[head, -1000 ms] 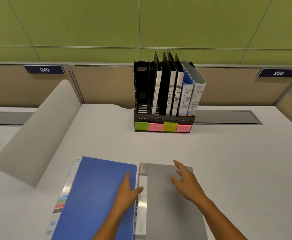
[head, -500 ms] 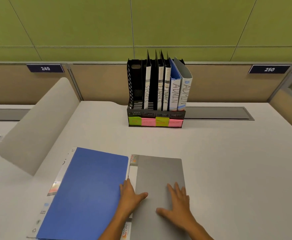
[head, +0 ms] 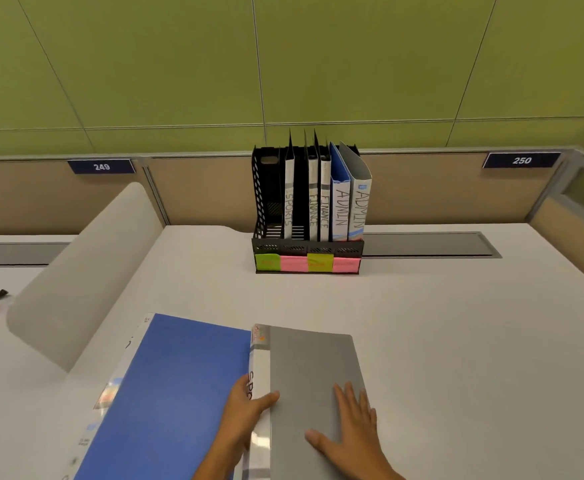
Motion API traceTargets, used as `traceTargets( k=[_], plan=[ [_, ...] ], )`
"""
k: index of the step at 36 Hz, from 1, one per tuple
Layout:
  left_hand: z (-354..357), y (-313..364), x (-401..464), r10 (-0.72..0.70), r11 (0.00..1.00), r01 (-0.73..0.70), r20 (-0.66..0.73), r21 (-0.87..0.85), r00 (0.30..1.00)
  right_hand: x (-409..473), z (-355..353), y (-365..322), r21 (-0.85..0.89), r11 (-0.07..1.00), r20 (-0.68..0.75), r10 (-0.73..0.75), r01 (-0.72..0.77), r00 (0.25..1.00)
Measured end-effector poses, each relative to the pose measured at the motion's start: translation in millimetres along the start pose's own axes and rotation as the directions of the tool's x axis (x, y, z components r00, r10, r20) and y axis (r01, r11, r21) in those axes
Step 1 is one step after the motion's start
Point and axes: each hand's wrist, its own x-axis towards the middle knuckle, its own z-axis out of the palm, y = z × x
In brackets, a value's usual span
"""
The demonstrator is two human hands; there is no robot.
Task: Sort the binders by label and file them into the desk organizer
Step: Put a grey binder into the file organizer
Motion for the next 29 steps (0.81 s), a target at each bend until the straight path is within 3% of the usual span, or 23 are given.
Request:
traceTargets(
  k=[7,11,18,26,29],
  plan=[
    [-1.4,26.5,-20.5,0.158,0.987,-0.152,0.195,-0.045,0.968,0.3,-23.2,-24.9,0.194,0.979,0.031,0.057,-0.062,0.998],
    [8.1,52.1,-30.2,0.28,0.957,-0.29,0.209,0.02,0.937,5.5,-46.6,-48.4,0.387,0.921,0.016,0.037,-0.04,0.999],
    [28.9,92.2,-46.3,0.548,0.811,-0.566,0.145,0.146,0.824,-1.7,-99.6,-98.3,0.56,0.827,-0.126,0.035,0.042,0.991],
    [39.5,111.8,-43.4,0.702,0.682,-0.719,0.156,0.132,0.695,-30.2,-152.0,-158.4,0.716,0.673,-0.151,-0.112,0.186,0.982],
    [35.7,108.3,-35.9,0.751,0.571,-0.788,0.243,0.229,0.614,-33.3,-163.2,-170.4,0.674,0.714,-0.158,-0.113,0.191,0.981]
  ],
)
